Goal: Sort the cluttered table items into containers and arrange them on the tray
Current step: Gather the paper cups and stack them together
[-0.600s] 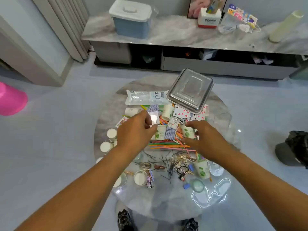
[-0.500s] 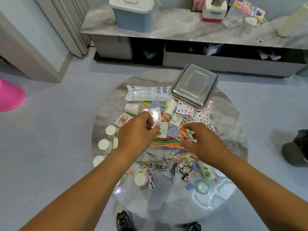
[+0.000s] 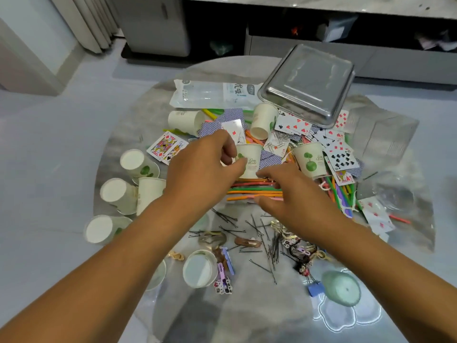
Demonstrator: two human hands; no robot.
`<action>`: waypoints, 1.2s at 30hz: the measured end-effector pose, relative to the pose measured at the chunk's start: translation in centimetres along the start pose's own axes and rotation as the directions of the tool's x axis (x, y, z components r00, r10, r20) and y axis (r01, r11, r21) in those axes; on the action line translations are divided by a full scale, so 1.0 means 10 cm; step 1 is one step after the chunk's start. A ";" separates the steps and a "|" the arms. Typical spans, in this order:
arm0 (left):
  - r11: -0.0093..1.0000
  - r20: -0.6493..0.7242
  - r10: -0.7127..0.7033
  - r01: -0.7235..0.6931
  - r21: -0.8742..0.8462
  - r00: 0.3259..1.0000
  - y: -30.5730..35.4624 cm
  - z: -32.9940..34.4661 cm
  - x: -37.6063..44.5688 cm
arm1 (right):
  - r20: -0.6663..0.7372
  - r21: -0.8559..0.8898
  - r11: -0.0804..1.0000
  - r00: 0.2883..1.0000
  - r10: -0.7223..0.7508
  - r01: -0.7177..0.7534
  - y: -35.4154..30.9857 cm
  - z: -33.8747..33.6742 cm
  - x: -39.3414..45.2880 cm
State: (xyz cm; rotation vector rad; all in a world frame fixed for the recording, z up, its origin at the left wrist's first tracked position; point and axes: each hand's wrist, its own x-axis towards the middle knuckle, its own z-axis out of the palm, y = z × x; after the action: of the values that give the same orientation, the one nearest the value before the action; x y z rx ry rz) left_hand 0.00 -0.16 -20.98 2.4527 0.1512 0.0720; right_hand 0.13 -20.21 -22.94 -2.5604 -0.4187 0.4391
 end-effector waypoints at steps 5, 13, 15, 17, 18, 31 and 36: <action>0.997 -0.005 0.077 -0.077 0.016 0.997 -0.14 0.22 -0.10 | -0.036 -0.016 0.995 0.994 -0.102 0.101 0.07 0.40 0.01; 0.975 -0.065 0.194 -0.186 0.119 0.979 -0.14 0.21 -0.30 | -0.040 -0.096 0.969 0.972 -0.233 0.229 -0.04 0.67 -0.18; 0.972 -0.075 0.206 -0.195 0.128 0.976 -0.12 0.17 -0.42 | -0.036 -0.105 0.963 0.967 -0.254 0.249 -0.08 0.72 -0.31; 0.972 -0.071 0.210 -0.200 0.125 0.975 -0.11 0.15 -0.56 | -0.013 -0.095 0.963 0.967 -0.254 0.252 -0.12 0.75 -0.41; 0.972 -0.075 0.212 -0.203 0.118 0.974 -0.11 0.14 -0.64 | -0.008 -0.085 0.963 0.966 -0.259 0.257 -0.14 0.78 -0.48; 0.994 0.041 0.006 -0.010 0.111 0.999 -0.74 -0.24 -1.48 | -0.025 -0.142 0.940 0.948 -0.318 0.311 -0.45 1.45 -1.01; 0.883 0.238 -0.345 0.228 0.411 0.908 -1.16 -0.54 -1.67 | -0.001 -0.193 0.934 0.952 -0.308 0.302 -0.48 1.67 -0.95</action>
State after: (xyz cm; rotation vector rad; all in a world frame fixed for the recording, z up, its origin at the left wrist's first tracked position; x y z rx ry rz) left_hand -18.11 9.98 -24.35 2.7501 0.4289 -0.5139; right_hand -15.80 -12.65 -31.99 -2.6162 -0.8698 0.2542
